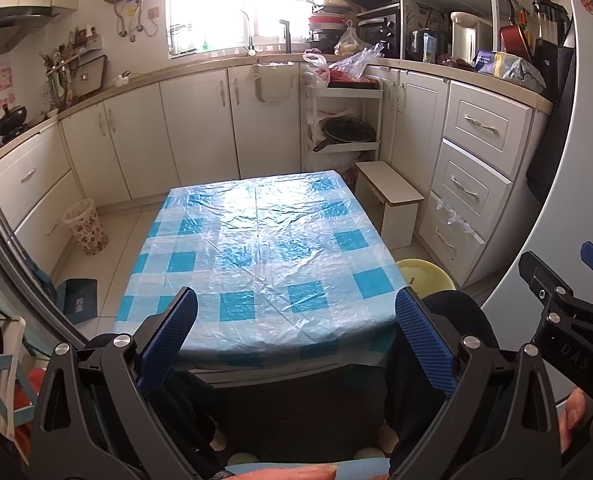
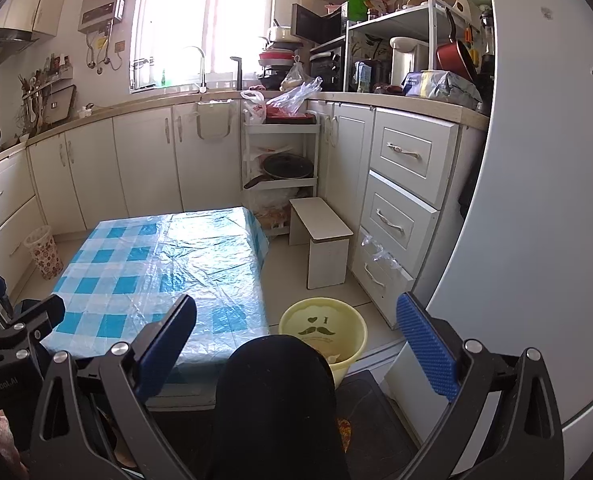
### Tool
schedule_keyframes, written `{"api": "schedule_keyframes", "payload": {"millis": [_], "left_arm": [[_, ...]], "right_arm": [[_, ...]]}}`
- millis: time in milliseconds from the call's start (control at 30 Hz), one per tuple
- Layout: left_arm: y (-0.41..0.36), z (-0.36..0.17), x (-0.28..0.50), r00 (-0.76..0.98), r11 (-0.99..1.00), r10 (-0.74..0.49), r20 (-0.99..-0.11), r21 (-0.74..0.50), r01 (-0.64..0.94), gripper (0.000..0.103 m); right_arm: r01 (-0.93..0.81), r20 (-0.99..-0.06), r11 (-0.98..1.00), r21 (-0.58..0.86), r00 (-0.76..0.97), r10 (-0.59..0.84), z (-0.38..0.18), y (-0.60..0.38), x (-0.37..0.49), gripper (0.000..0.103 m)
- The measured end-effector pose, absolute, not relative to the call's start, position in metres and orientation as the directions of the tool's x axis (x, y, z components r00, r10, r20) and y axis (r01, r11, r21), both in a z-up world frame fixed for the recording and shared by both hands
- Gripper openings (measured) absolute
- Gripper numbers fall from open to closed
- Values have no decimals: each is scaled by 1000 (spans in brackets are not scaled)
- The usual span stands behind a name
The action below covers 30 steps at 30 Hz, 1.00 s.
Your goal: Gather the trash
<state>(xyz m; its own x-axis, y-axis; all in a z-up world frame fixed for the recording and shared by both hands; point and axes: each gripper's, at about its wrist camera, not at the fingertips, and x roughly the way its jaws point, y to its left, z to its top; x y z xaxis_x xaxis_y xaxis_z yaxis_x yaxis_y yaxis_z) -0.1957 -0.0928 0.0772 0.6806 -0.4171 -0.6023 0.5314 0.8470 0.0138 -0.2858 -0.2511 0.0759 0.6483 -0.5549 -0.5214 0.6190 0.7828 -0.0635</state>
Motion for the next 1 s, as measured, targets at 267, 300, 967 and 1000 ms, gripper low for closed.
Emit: {"api": "schedule_keyframes", "payload": {"millis": [267,300,967,1000], "left_arm": [[-91,77,-195,683,851,-411,-604,14,524,95],[-92,77,-196,683,851,-411,-604,14,524,95],[-79,73,-163,744,902,-304,-595,70,425,95],[-78,72,-157,744,907,-295,-599,71,416,95]], "right_arm": [[614,-526,787,-66,649,-550,75,-250,-284,96],[613,-526,787,-66,649,-549,75,-250,-284,96],[515,-546,856,-32,709,-447,64,-245,-234,96],[502,-550,864,-28,714,-433,62,-245,-225,96]]}}
